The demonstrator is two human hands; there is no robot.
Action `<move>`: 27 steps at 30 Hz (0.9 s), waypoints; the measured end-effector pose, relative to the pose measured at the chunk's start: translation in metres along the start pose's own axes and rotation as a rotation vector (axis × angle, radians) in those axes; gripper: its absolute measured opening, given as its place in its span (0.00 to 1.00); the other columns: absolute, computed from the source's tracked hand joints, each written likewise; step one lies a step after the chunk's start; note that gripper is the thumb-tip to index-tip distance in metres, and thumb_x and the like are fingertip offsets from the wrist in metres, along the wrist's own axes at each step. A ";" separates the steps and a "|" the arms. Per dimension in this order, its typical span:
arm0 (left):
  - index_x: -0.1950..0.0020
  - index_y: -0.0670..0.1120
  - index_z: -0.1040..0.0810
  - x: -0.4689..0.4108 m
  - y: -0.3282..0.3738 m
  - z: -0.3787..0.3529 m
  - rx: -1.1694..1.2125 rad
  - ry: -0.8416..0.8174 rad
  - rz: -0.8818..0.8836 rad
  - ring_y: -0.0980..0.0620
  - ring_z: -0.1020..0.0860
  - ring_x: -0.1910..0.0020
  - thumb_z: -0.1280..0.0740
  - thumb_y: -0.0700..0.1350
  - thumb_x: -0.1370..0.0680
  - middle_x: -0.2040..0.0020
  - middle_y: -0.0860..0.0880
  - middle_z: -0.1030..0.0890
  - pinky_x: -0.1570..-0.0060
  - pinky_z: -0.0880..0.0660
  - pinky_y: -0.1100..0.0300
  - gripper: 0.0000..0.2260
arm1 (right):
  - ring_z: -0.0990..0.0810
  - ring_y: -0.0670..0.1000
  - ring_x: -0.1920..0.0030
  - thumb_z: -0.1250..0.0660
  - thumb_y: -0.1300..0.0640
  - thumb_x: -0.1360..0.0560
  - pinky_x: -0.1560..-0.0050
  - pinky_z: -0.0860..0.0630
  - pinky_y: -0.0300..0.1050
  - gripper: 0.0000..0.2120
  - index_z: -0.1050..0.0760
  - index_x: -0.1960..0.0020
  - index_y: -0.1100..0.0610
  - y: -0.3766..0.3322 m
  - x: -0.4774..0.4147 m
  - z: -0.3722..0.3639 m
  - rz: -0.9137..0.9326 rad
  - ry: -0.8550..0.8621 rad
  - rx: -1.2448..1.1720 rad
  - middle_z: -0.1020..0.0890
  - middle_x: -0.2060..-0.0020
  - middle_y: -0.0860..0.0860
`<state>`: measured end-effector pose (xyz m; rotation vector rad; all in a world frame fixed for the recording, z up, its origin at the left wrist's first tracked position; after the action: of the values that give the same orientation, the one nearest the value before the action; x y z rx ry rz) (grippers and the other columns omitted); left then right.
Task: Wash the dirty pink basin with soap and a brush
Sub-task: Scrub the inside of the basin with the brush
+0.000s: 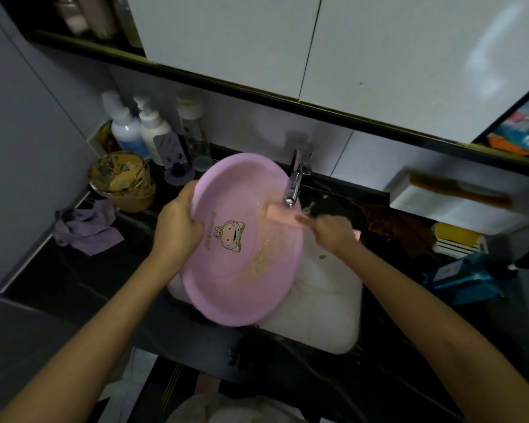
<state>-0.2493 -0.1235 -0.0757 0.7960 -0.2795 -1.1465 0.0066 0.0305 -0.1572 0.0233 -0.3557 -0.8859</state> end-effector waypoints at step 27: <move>0.31 0.45 0.31 -0.005 -0.009 -0.003 0.053 0.001 0.007 0.52 0.26 0.54 0.38 0.29 0.30 0.48 0.43 0.21 0.59 0.32 0.62 0.28 | 0.32 0.46 0.72 0.41 0.55 0.20 0.74 0.37 0.36 0.18 0.31 0.32 0.44 -0.115 0.080 -0.044 -0.156 -0.637 -1.168 0.26 0.66 0.51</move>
<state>-0.2559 -0.1192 -0.0828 0.8419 -0.3132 -1.1366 -0.0200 -0.1088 -0.1943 -1.3455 -0.3791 -1.1362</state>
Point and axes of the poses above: each hand's wrist, its own x-axis away from the middle knuckle, its own z-axis out of the back of the hand, y = z × x, the point moved 2 cm from there along -x, towards the middle knuckle
